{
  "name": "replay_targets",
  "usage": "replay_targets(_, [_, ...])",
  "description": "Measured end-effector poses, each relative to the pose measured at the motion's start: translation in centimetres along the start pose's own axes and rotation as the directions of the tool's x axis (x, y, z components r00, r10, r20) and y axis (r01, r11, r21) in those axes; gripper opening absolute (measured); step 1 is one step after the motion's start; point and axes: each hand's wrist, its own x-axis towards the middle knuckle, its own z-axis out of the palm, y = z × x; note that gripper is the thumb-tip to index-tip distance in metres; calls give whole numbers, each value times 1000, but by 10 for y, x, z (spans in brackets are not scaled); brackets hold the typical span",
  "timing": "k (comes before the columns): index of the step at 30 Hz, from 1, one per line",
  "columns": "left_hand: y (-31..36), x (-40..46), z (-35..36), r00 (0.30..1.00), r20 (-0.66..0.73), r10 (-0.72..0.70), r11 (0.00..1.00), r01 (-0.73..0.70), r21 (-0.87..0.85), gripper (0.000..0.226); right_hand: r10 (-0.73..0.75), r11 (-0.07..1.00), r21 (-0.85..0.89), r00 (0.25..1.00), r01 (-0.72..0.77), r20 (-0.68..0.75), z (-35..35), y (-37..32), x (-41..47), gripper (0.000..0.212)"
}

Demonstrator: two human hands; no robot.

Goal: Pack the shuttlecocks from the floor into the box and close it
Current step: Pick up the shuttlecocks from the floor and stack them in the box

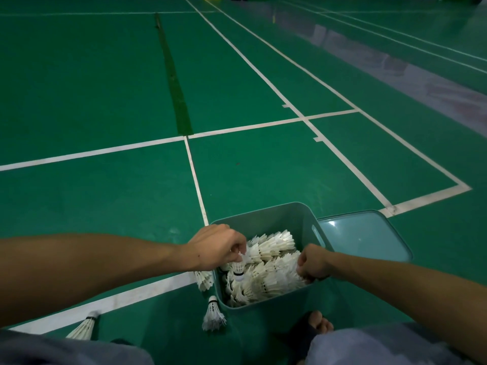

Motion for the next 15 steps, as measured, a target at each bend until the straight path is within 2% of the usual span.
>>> replay_targets(4, [-1, -1, -1, 1000, 15, -4, 999, 5, -38, 9, 1, 1000, -18, 1000, -1, 19, 3, 2, 1, 12])
replay_targets(7, [-2, 0, -2, 1000, 14, 0, 998, 1, -70, 9, 6, 999, -41, 1000, -5, 28, -3, 1, 0, 17])
replay_targets(10, [-3, 1, -2, 1000, 4, 9, 996, -9, -86, 8, -38, 979, -199, 999, 36, -7, -22, -13, -12, 28])
replay_targets(11, [-2, 3, -2, 1000, 2, 10, 996, -10, -91, 8, -80, 973, -218, 996, 68, -48, -29, -22, -16, 28])
replay_targets(13, [-1, 5, -3, 1000, 1, 12, 995, -12, -99, 8, -219, 961, -202, 965, 187, -147, -40, -38, -26, 12])
replay_targets(15, [2, 7, -5, 1000, -2, 18, 996, -18, -89, 8, -370, 923, -188, 907, 334, -203, -44, -57, -39, 37])
